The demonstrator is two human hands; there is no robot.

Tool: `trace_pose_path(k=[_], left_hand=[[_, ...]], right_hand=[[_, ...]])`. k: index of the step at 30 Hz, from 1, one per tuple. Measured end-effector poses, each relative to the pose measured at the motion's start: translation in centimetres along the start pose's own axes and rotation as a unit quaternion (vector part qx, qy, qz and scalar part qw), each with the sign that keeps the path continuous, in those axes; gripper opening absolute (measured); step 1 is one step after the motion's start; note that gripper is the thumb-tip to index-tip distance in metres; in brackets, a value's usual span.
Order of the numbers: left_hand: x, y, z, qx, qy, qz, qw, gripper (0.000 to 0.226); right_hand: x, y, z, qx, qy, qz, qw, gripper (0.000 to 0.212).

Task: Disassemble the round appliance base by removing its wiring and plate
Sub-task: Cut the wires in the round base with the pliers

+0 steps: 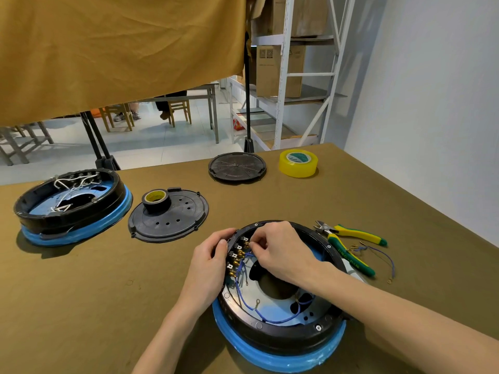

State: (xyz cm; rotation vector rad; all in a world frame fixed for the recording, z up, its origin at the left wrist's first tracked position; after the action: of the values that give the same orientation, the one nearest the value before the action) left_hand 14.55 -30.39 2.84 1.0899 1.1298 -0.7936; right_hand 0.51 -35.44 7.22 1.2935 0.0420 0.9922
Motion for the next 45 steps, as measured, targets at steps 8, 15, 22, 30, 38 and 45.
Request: trace_pose_path(k=[8, 15, 22, 30, 38, 45], left_hand=[[-0.1, 0.1, -0.2, -0.007, 0.01, -0.008, 1.0, 0.033], [-0.1, 0.3, -0.1, -0.009, 0.012, 0.001, 1.0, 0.032], [0.0, 0.5, 0.0, -0.017, 0.017, 0.003, 1.0, 0.032], [-0.1, 0.4, 0.2, -0.013, 0.008, 0.014, 1.0, 0.032], [-0.3, 0.3, 0.1, -0.012, 0.0, 0.023, 1.0, 0.033], [-0.6, 0.2, 0.0, -0.009, -0.006, 0.048, 0.999, 0.034]], right_hand=[[0.5, -0.4, -0.2, 0.024, 0.022, -0.032, 0.999, 0.023], [0.9, -0.2, 0.0, 0.023, 0.038, -0.021, 0.999, 0.019], [0.9, -0.2, 0.3, 0.031, 0.044, -0.036, 0.998, 0.018], [0.9, -0.5, 0.0, 0.024, 0.034, -0.041, 0.998, 0.019], [0.4, -0.4, 0.1, 0.029, 0.027, -0.032, 0.999, 0.019], [-0.1, 2.8, -0.8, -0.036, 0.042, 0.004, 0.998, 0.021]])
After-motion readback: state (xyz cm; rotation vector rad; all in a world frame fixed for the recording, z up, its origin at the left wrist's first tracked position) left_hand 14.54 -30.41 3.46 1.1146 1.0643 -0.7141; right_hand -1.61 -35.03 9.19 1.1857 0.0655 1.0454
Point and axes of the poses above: each hand's wrist, its own z-axis towards the middle knuckle, its own y-axis out of the back of the hand, x = y × z, the point moved 10 cm from there along z, towards the middle knuckle, and after that the axes turned 5 degrees about y, right-handed, at the moved point
